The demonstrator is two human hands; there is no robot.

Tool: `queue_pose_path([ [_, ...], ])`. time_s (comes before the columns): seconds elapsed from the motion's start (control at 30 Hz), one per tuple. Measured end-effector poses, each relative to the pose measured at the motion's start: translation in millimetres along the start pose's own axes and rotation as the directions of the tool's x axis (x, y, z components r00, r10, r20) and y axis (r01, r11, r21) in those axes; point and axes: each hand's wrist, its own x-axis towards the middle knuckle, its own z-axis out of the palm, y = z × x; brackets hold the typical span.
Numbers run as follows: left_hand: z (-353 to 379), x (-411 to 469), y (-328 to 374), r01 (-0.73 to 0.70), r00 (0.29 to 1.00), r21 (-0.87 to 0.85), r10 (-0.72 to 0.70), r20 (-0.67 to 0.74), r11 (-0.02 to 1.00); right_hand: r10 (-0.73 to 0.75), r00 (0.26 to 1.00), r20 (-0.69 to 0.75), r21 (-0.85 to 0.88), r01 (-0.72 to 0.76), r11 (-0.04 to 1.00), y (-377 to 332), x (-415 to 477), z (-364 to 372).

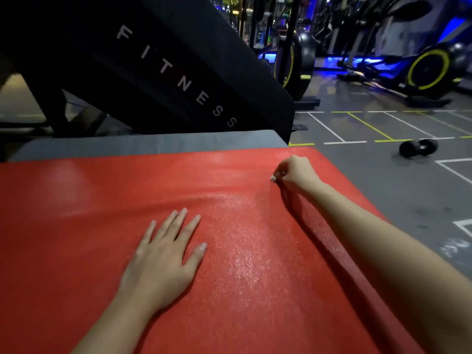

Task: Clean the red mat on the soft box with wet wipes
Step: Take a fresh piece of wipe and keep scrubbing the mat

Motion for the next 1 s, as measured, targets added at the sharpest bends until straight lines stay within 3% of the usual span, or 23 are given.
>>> queue_pose_path([
  [0.13,-2.5,-1.3,1.9,0.003,1.0,-0.016,-0.003,-0.001,1.0,0.077,0.989,-0.126,0.139,-0.059,0.988,-0.8,25.6,14.1],
  [0.2,-3.1,-0.8,0.3,-0.005,1.0,-0.015,0.005,-0.006,1.0,0.114,0.991,-0.068,0.12,-0.105,0.987,1.3,28.1,8.4],
  [0.3,-0.9,-0.1,-0.6,-0.006,1.0,-0.027,0.006,-0.004,1.0,0.043,0.994,0.105,-0.037,-0.039,0.999,7.8,27.9,-2.6],
  [0.37,0.3,0.2,0.0,-0.006,1.0,-0.017,0.006,0.008,1.0,0.006,0.997,0.079,-0.026,-0.004,1.0,9.8,36.7,-0.6],
  [0.5,-2.1,1.3,0.3,0.003,1.0,0.008,-0.003,0.023,1.0,0.114,0.99,-0.081,0.239,-0.092,0.967,5.4,65.3,14.1],
  [0.6,-2.6,1.6,2.0,0.009,1.0,-0.036,-0.009,0.0,0.999,0.202,0.974,-0.103,0.365,-0.152,0.919,5.5,77.3,19.1],
  [0.77,-1.5,1.3,0.6,0.002,1.0,-0.01,-0.002,0.012,1.0,0.081,0.978,0.19,0.288,-0.134,0.948,10.7,78.6,-2.4],
  [0.8,-1.2,0.2,1.2,-0.001,1.0,-0.021,0.001,0.01,1.0,0.053,0.98,0.192,0.237,-0.099,0.967,11.6,81.3,-4.7],
  [0.9,-4.3,1.5,3.2,0.009,1.0,-0.029,-0.009,0.013,1.0,0.095,0.996,0.003,0.184,-0.094,0.979,8.1,101.7,10.7],
  [1.0,-4.1,0.3,2.7,-0.003,1.0,0.02,0.002,0.024,1.0,0.202,0.967,-0.158,0.328,-0.141,0.934,-6.1,125.1,35.1],
])
